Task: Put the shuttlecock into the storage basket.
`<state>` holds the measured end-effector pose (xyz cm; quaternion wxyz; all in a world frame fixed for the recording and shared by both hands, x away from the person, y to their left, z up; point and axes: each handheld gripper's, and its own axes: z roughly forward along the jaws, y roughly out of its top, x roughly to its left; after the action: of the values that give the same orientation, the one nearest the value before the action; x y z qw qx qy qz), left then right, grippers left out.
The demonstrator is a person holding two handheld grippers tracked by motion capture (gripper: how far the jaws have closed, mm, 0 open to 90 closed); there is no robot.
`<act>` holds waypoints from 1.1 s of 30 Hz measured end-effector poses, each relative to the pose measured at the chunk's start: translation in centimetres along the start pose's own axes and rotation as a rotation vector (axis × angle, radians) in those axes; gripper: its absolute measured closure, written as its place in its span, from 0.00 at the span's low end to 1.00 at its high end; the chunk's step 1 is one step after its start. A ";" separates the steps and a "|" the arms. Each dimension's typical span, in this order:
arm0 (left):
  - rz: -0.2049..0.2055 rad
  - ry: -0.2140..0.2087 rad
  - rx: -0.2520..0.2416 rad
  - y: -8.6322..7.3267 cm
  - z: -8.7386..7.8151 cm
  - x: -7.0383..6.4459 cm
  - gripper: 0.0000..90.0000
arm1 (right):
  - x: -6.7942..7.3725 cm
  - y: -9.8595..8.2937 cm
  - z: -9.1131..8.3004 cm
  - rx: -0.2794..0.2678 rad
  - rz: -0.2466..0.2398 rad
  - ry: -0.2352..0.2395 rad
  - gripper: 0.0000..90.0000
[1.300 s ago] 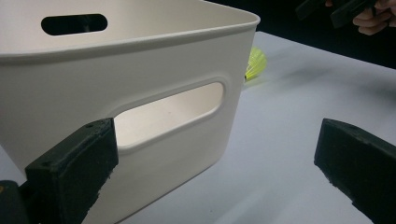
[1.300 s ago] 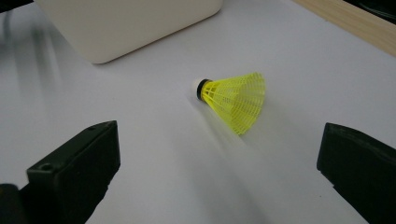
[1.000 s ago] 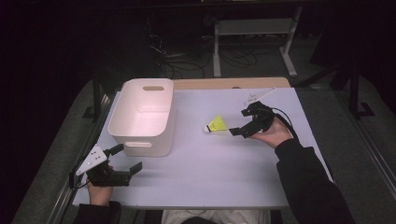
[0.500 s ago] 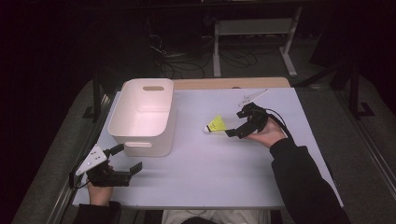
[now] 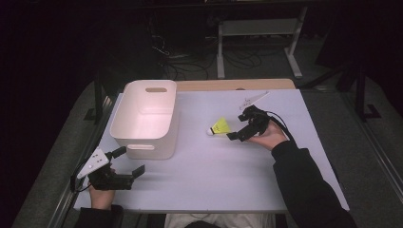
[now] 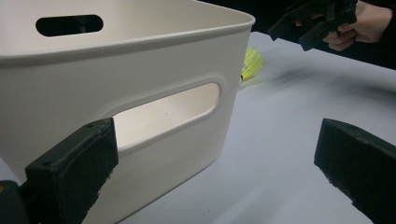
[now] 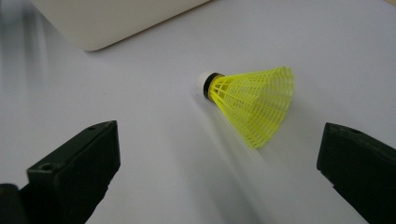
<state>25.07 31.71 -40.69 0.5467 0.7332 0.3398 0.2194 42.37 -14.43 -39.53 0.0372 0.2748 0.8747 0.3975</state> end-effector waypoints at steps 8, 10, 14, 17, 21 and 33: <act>0.000 0.000 0.000 0.0 0.0 0.0 0.00 | -0.1 -0.1 0.6 0.002 -0.002 -0.008 0.06; 0.000 -0.001 -0.001 0.0 0.0 0.0 0.00 | -0.1 0.0 0.7 0.000 -0.014 -0.007 0.10; 0.000 -0.002 0.000 0.0 0.0 0.0 0.00 | -0.2 0.0 0.7 -0.005 -0.015 -0.008 0.15; 0.000 -0.001 0.000 0.0 0.0 0.0 0.00 | -0.3 0.1 0.7 0.002 -0.019 -0.003 0.21; 0.000 -0.002 0.000 0.0 0.0 0.0 0.00 | -0.4 0.3 0.7 0.002 -0.020 -0.002 0.25; 0.000 -0.002 0.001 0.0 0.0 0.0 0.00 | -0.3 0.7 1.2 0.009 -0.042 0.027 0.60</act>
<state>25.10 31.69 -40.70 0.5467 0.7337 0.3393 0.2183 43.27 -13.40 -39.87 0.0323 0.2510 0.8825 0.3964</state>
